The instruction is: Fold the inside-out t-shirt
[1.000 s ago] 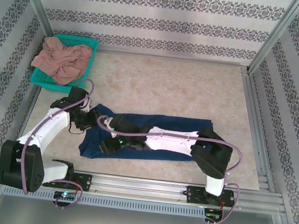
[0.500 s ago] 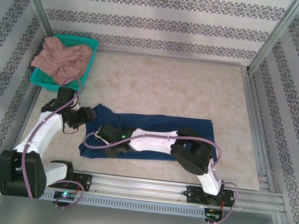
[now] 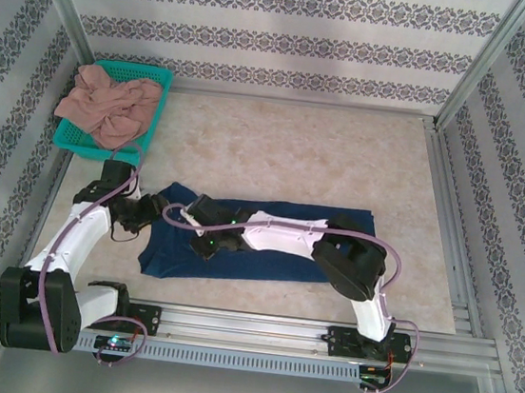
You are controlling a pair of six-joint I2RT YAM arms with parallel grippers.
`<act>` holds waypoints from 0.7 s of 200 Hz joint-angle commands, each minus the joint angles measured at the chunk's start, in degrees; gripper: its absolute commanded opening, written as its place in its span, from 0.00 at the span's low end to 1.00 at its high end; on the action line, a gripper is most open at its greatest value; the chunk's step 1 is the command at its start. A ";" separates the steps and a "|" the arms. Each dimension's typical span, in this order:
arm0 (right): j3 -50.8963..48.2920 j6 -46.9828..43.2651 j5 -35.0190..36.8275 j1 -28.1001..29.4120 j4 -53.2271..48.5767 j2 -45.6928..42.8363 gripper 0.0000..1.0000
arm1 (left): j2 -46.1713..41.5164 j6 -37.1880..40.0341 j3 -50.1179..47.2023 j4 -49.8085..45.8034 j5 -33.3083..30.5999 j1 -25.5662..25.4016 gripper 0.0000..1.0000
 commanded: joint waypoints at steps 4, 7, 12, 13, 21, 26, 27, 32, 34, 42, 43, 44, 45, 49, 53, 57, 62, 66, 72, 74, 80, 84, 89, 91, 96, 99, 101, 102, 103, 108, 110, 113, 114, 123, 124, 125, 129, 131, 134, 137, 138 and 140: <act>-2.25 6.40 -8.02 -1.49 5.16 -2.48 0.07 | -2.43 -1.80 -1.71 1.64 3.01 0.14 0.58; -2.48 6.96 -8.41 -1.74 5.49 -2.59 0.06 | -2.62 -2.04 -1.84 1.73 3.32 0.09 0.58; -3.10 8.23 -9.44 -2.22 6.65 -2.99 0.04 | -3.05 -2.46 -2.00 1.90 3.88 -0.02 0.58; -3.19 8.57 -9.68 -2.36 6.86 -3.03 0.04 | -3.20 -2.50 -2.04 1.96 3.96 -0.10 0.58; -4.12 10.86 -11.55 -3.32 8.90 -3.49 0.01 | -3.93 -3.08 -2.33 2.01 4.53 -0.41 0.58; -4.73 12.36 -12.46 -3.96 10.02 -3.87 0.00 | -4.33 -3.45 -2.57 2.19 4.91 -0.62 0.58; -4.84 12.70 -12.64 -4.06 10.30 -3.95 0.00 | -4.41 -3.52 -2.59 2.24 5.04 -0.71 0.59; -5.46 14.33 -13.43 -4.65 11.68 -4.34 0.00 | -4.91 -3.87 -2.83 2.64 5.38 -0.97 0.59; -5.72 14.85 -13.78 -4.92 12.22 -4.46 0.00 | -5.03 -4.04 -2.99 2.79 5.53 -1.06 0.59; -6.74 17.63 -15.11 -6.13 14.50 -4.90 0.00 | -5.51 -4.85 -3.50 3.66 6.31 -1.59 0.59; -6.86 17.92 -15.28 -6.29 14.74 -4.95 0.00 | -5.52 -4.97 -3.58 3.81 6.40 -1.63 0.59; -6.96 18.25 -15.46 -6.41 14.99 -4.98 0.00 | -5.58 -5.03 -3.62 3.97 6.49 -1.70 0.59; -6.96 18.25 -15.46 -6.41 14.99 -4.98 0.00 | -5.60 -5.15 -3.68 4.05 6.58 -1.73 0.59; -7.60 19.93 -16.33 -7.17 16.23 -5.17 0.00 | -5.77 -5.58 -3.95 4.60 6.93 -2.00 0.59; -8.00 20.95 -16.90 -7.61 17.14 -5.33 0.00 | -5.73 -6.12 -4.20 5.18 7.32 -2.24 0.59; -8.66 22.55 -17.89 -8.43 18.70 -5.55 0.00 | -5.73 -6.55 -4.42 5.97 7.79 -2.64 0.59; -9.42 24.28 -18.70 -9.18 20.09 -5.66 0.00 | -5.68 -6.88 -4.69 6.85 8.12 -3.12 0.59; -10.00 25.63 -19.34 -9.78 21.38 -5.79 0.00 | -5.50 -7.22 -4.89 7.45 8.23 -3.56 0.60; -10.85 27.63 -20.16 -10.76 23.01 -5.98 0.00 | -5.22 -7.61 -5.02 8.20 8.17 -4.20 0.61; -11.13 28.22 -20.48 -11.04 23.75 -6.08 0.00 | -5.09 -7.68 -5.05 8.47 8.17 -4.46 0.61; -11.86 29.99 -21.28 -11.94 25.58 -6.06 0.00 | -4.51 -7.80 -5.07 9.37 8.25 -5.09 0.61; -12.39 31.33 -21.71 -12.53 26.58 -6.06 0.00 | -4.14 -7.83 -5.07 9.91 8.35 -5.46 0.61; -12.86 32.65 -22.22 -13.14 27.68 -6.06 0.00 | -3.55 -7.89 -4.87 10.41 8.21 -6.02 0.62; -12.98 33.21 -22.37 -13.37 28.17 -6.01 0.00 | -3.26 -7.90 -4.86 10.69 8.18 -6.23 0.62; -13.44 34.50 -22.89 -13.98 29.21 -5.91 0.00 | -2.57 -7.95 -4.61 11.30 8.15 -6.77 0.62; -13.73 35.30 -23.14 -14.33 29.85 -5.83 0.00 | -2.17 -8.03 -4.50 11.74 8.16 -7.04 0.62; -13.92 35.61 -23.35 -14.57 30.25 -5.74 0.00 | -1.95 -8.03 -4.51 12.10 8.25 -7.26 0.62; -14.01 35.96 -23.45 -14.68 30.48 -5.68 0.00 | -1.81 -8.10 -4.48 12.29 8.30 -7.37 0.62; -14.10 36.23 -23.54 -14.79 30.68 -5.69 0.00 | -1.61 -8.18 -4.46 12.47 8.36 -7.46 0.62; -14.54 37.50 -24.00 -15.36 31.59 -5.46 0.00 | -0.98 -8.39 -4.40 13.37 8.63 -7.91 0.62; -14.71 38.05 -24.14 -15.58 32.03 -5.40 0.00 | -0.69 -8.49 -4.37 13.74 8.72 -8.09 0.62; -15.03 38.86 -24.34 -15.89 32.59 -5.28 0.00 | -0.37 -8.61 -4.32 14.25 8.82 -8.38 0.62; -15.14 39.17 -24.38 -16.01 32.84 -5.23 0.00 | -0.23 -8.65 -4.30 14.42 8.84 -8.50 0.62; -15.99 41.36 -25.12 -16.92 35.15 -4.84 0.00 | 0.74 -8.78 -3.96 15.83 8.88 -9.61 0.63; -16.10 41.57 -25.21 -17.04 35.43 -4.84 0.00 | 0.81 -8.78 -3.94 15.96 8.87 -9.77 0.63; -16.15 41.85 -25.30 -17.11 35.66 -4.74 0.00 | 0.89 -8.78 -3.93 16.11 8.83 -9.85 0.63; -16.39 42.67 -25.52 -17.50 36.26 -4.45 0.00 | 1.24 -8.68 -3.74 16.71 8.66 -10.51 0.63; -16.41 43.14 -25.66 -17.65 36.62 -4.36 0.00 | 1.45 -8.56 -3.61 16.99 8.57 -10.78 0.63; -16.58 43.62 -25.80 -17.83 37.00 -4.22 0.00 | 1.79 -8.42 -3.46 17.31 8.38 -11.21 0.64; -16.56 44.05 -25.94 -18.04 37.39 -3.99 0.00 | 2.05 -8.23 -3.37 17.64 8.12 -11.72 0.64; -16.60 44.10 -26.02 -18.14 37.48 -3.88 0.00 | 2.08 -8.11 -3.38 17.74 8.01 -11.88 0.64; -16.63 44.30 -26.05 -18.18 37.57 -3.83 0.00 | 2.38 -7.98 -3.30 17.93 7.84 -12.22 0.65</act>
